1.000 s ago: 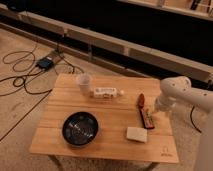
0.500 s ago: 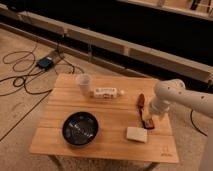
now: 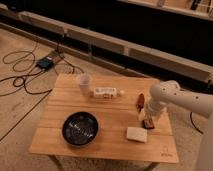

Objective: Place the eraser in the ceramic cup

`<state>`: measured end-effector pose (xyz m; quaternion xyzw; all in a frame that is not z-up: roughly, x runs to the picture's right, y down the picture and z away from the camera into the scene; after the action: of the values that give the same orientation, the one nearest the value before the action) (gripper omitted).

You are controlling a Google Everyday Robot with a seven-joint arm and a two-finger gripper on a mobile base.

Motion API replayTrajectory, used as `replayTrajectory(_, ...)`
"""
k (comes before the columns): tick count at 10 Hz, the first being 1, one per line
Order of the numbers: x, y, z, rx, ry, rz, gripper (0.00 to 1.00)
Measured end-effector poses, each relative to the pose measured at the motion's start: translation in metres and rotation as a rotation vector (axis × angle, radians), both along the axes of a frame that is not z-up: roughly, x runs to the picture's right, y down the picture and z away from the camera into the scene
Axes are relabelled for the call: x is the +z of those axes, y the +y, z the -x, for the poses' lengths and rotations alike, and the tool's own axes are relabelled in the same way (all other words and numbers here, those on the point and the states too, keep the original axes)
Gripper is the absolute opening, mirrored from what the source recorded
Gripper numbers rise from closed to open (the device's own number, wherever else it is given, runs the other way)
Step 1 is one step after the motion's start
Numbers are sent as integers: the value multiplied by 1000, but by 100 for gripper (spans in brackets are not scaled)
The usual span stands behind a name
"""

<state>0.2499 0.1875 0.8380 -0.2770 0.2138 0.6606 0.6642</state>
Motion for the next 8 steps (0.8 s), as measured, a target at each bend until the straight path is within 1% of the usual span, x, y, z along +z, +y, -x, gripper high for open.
replayTrajectory(3, 16, 0, 5, -16, -3, 4, 65)
replayTrajectory(6, 30, -5, 4, -33, 13, -11, 64)
replayTrajectory(7, 33, -7, 4, -35, 18, -17, 57)
replayTrajectory(8, 36, -11, 4, -38, 21, -24, 45)
